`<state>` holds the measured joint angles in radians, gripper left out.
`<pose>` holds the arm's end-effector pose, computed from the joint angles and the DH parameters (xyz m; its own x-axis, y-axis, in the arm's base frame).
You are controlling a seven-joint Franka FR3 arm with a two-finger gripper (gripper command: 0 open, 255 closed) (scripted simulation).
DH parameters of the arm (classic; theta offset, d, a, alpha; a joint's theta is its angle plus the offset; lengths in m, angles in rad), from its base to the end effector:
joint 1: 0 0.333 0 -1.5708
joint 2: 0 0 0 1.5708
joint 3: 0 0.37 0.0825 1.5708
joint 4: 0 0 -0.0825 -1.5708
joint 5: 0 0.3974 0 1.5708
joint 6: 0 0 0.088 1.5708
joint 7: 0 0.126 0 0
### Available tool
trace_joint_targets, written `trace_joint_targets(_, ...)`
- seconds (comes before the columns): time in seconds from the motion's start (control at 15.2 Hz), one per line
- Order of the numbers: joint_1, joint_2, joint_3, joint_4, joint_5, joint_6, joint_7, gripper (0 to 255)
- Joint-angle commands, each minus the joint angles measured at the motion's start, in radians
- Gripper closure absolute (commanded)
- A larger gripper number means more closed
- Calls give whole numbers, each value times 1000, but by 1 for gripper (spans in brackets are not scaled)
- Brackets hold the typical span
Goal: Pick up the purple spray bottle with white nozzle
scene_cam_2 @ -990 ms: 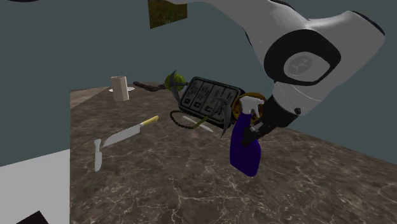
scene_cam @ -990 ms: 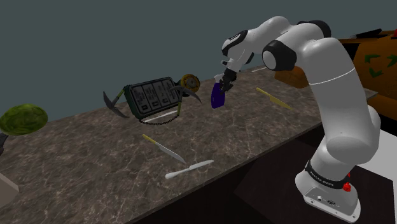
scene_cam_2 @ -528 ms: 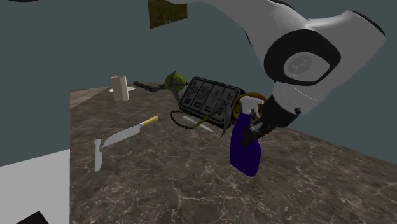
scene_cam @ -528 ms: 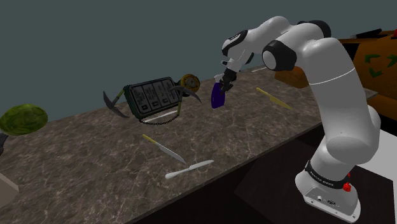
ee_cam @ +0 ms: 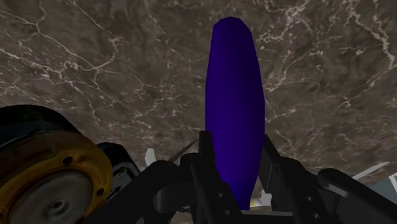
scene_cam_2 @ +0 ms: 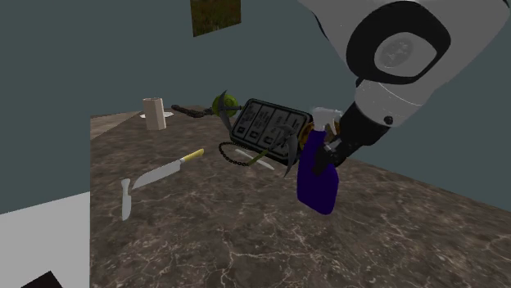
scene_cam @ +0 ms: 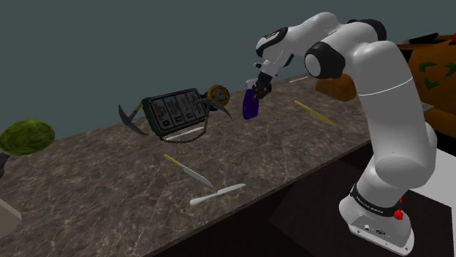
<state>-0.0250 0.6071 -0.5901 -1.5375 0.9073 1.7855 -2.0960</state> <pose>0.6659 -0.2777 0.3592 0.2956 0.7894 0.5381 0.9374 -0.3484 -0.0038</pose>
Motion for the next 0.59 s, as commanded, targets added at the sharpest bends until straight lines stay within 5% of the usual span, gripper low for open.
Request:
trace_joint_targets(0.0,4,-13,-4,6,-8,-13,14,255)
trace_joint_targets(0.53,5,-45,-16,39,-32,-59,53,255)
